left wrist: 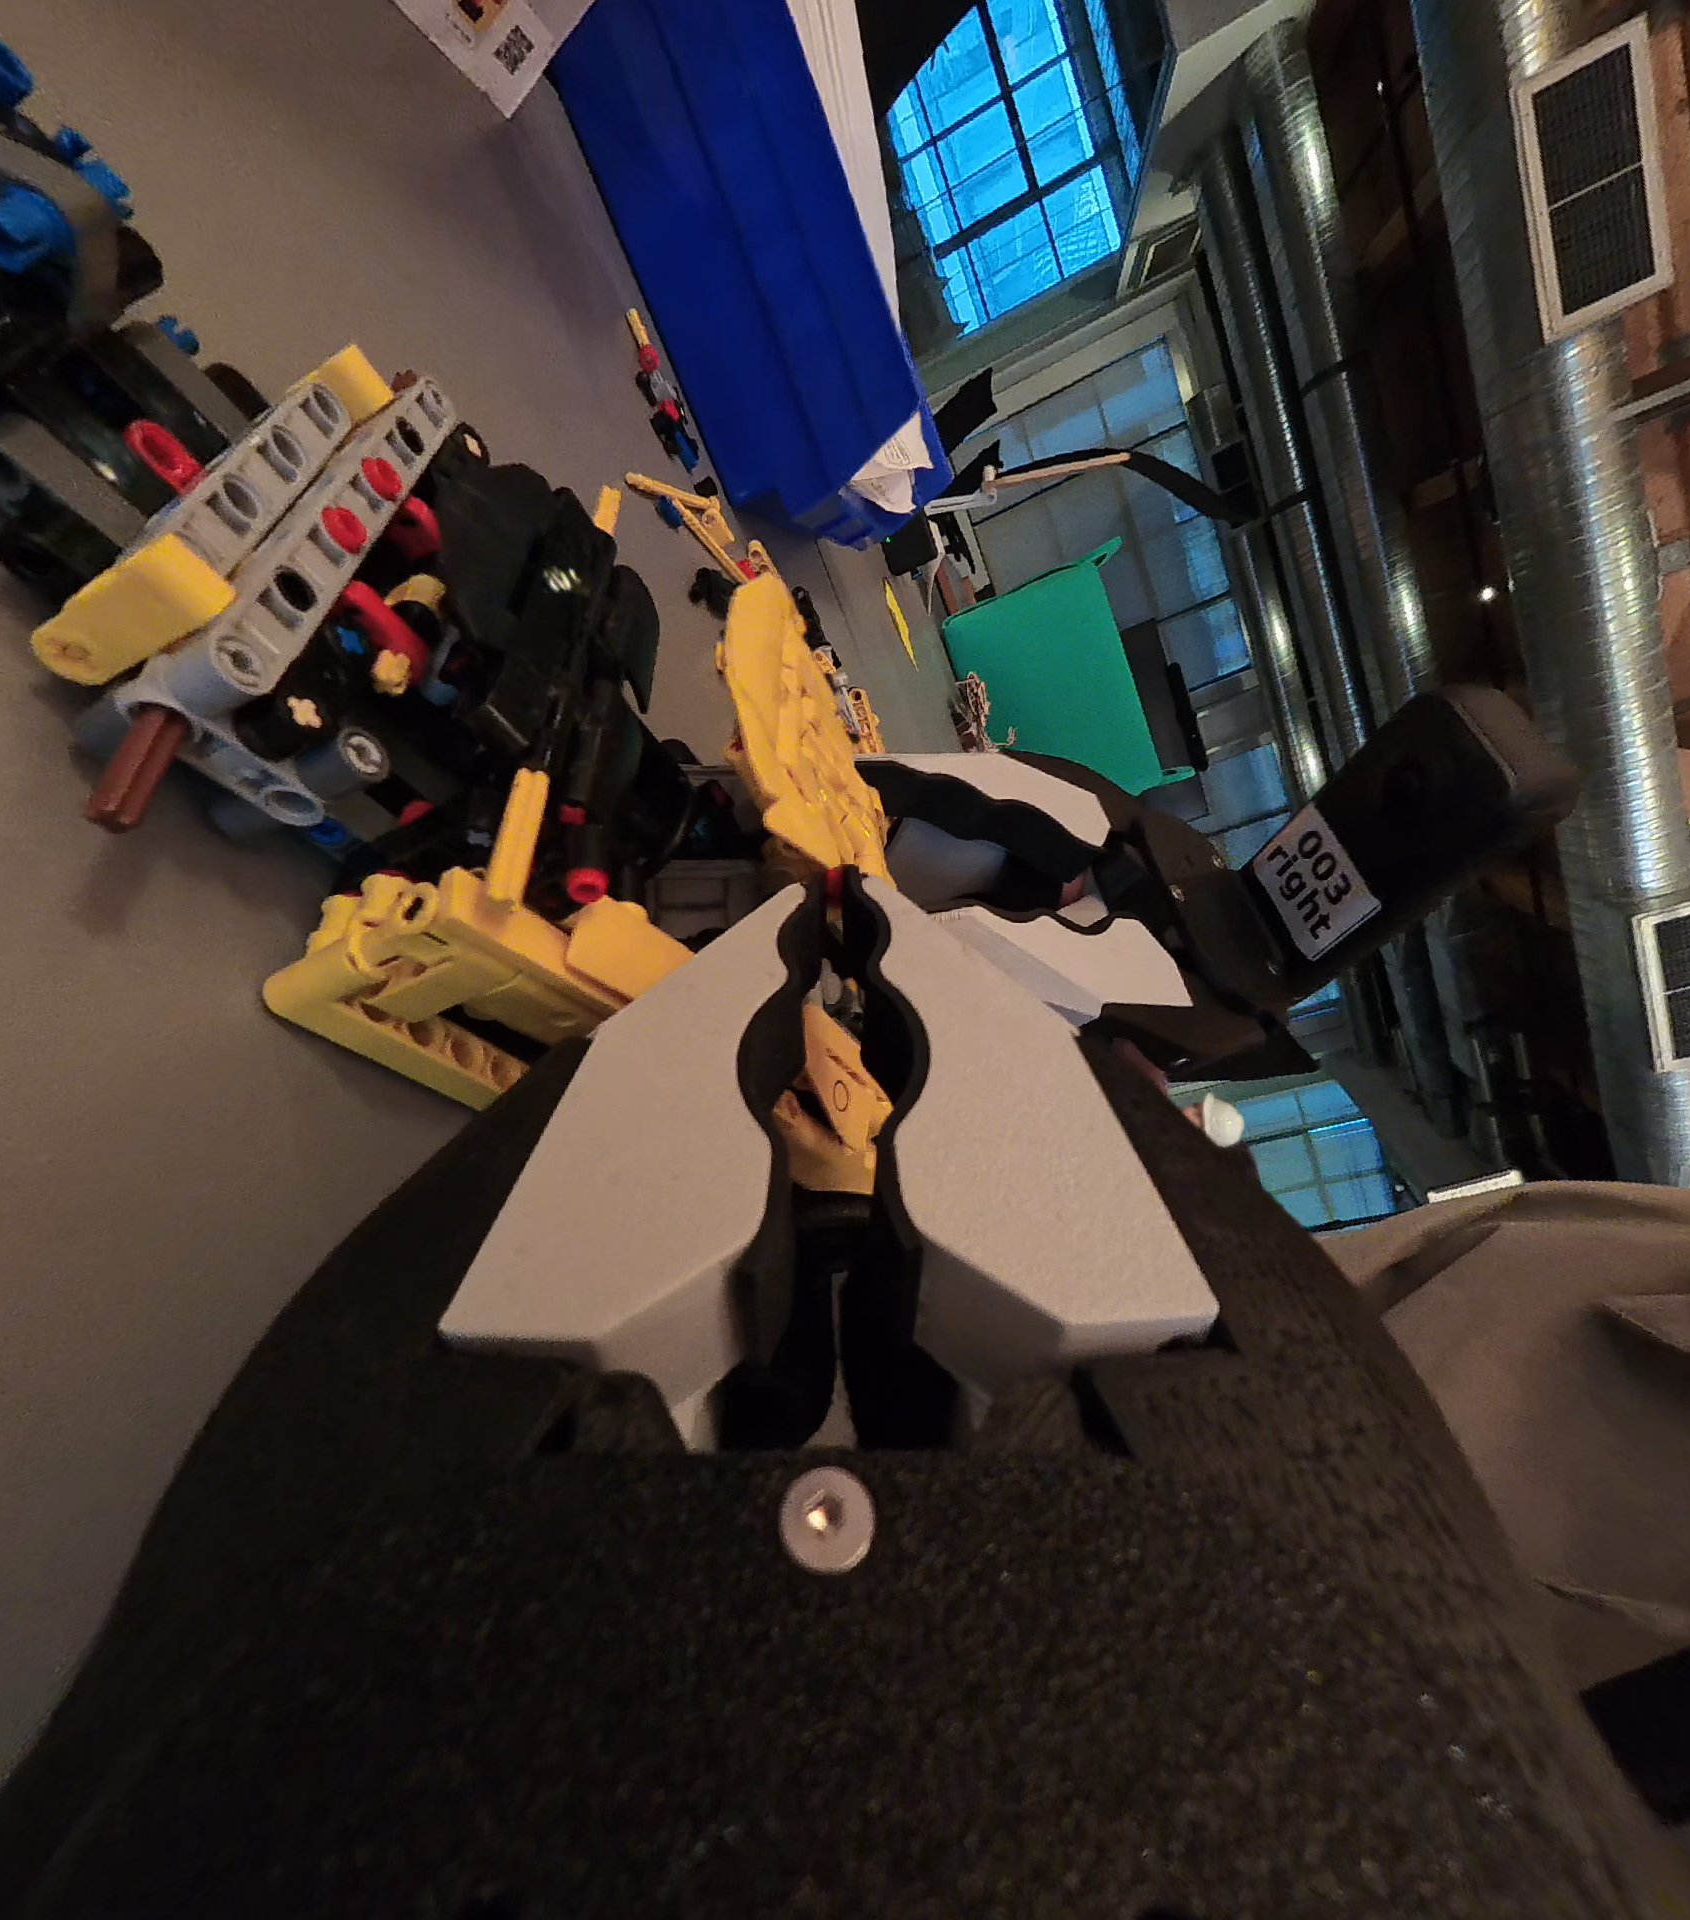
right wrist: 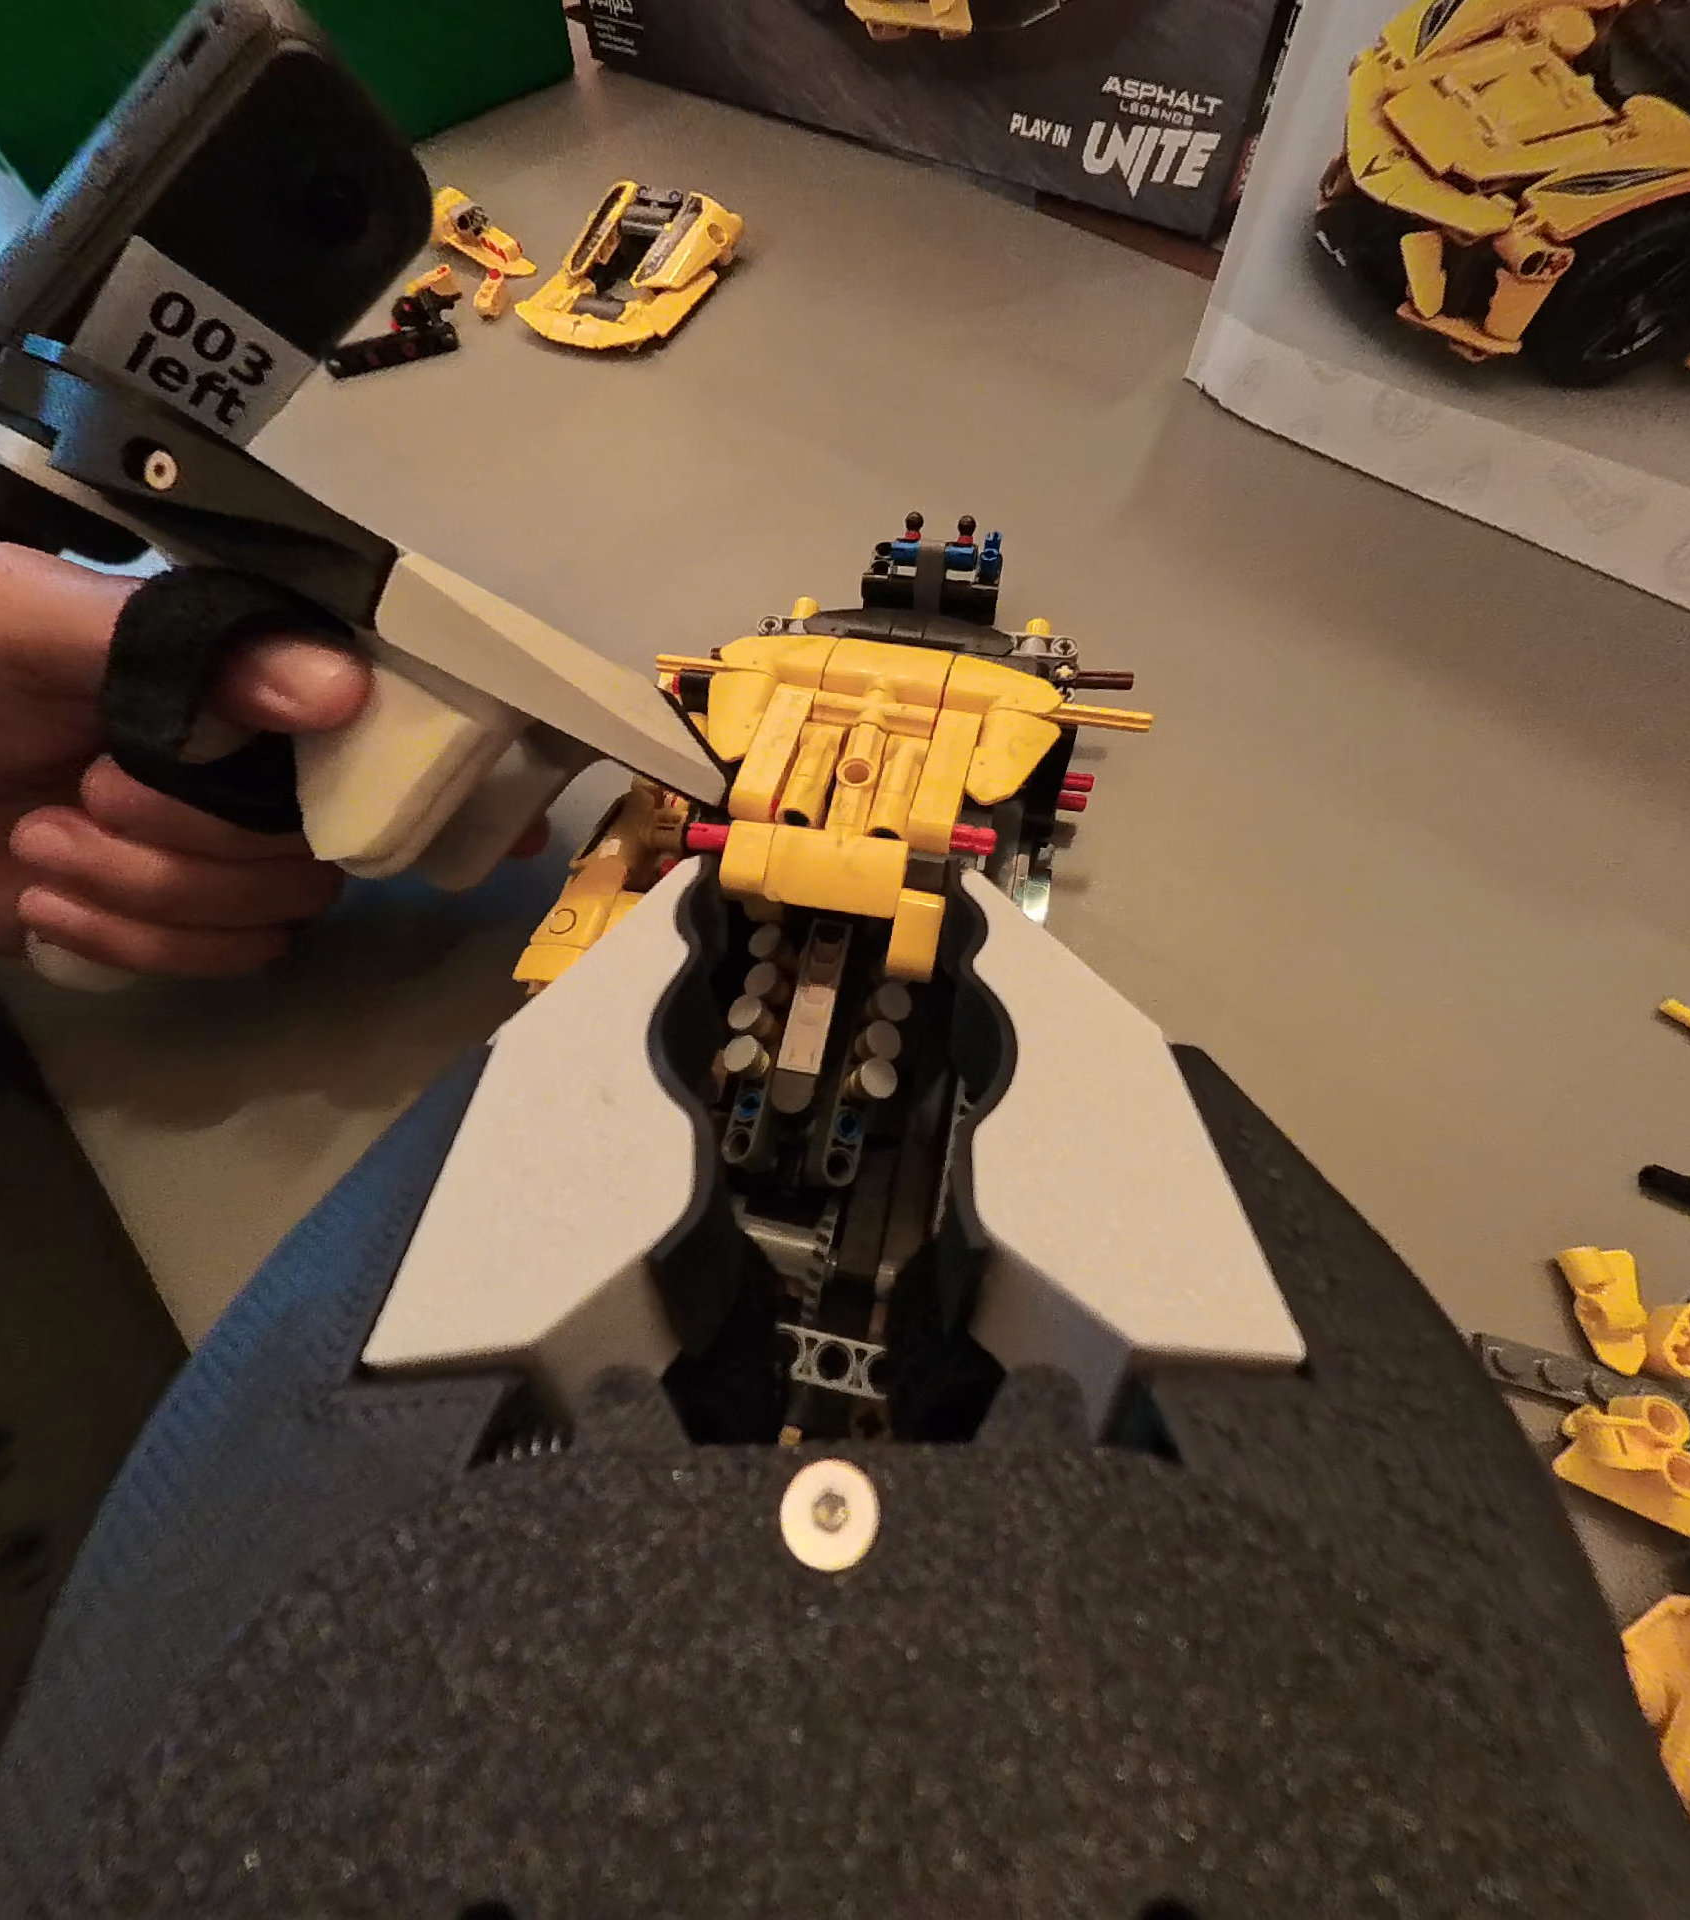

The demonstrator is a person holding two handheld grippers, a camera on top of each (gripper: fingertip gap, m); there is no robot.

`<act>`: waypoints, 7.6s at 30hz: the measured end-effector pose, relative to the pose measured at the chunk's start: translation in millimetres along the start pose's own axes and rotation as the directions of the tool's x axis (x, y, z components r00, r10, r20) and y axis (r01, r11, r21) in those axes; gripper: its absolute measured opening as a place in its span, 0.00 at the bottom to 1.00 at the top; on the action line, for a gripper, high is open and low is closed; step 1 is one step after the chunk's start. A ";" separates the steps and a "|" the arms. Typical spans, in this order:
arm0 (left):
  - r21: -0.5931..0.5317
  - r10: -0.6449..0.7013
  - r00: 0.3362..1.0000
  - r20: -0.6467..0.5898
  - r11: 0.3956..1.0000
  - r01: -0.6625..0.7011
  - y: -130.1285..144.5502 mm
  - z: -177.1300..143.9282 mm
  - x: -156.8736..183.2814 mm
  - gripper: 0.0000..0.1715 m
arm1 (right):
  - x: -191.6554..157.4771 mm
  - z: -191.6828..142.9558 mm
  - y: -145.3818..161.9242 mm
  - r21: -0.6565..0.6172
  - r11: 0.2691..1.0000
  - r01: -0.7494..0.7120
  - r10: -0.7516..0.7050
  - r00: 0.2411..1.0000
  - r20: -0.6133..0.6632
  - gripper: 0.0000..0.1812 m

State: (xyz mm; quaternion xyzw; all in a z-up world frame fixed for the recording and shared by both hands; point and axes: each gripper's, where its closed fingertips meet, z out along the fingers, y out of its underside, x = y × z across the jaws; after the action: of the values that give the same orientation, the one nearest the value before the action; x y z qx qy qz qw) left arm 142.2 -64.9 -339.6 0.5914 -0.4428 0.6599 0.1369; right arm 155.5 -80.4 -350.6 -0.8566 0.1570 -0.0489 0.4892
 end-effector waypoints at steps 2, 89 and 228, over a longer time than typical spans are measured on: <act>-0.003 0.020 1.000 0.005 1.000 -0.020 -0.7 0.6 0.7 0.01 | 0.2 0.9 -0.6 0.005 1.000 -0.009 0.009 1.000 0.003 0.22; -0.356 0.928 0.372 -0.007 0.345 -0.869 26.6 -14.0 2.5 0.17 | -0.2 -16.8 17.3 0.052 0.996 -0.068 0.065 0.996 0.060 0.18; -0.644 0.845 0.512 0.156 0.480 -0.596 -7.6 -66.5 -61.8 0.12 | -65.2 72.2 -45.9 -0.149 0.761 0.631 -0.370 0.612 0.699 0.09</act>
State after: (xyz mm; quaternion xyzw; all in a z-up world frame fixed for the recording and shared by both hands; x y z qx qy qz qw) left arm 119.9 10.3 -386.0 0.4147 -0.8313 0.3500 -0.1201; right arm 121.1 21.3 -344.3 -0.9071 -0.2615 0.1350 0.3010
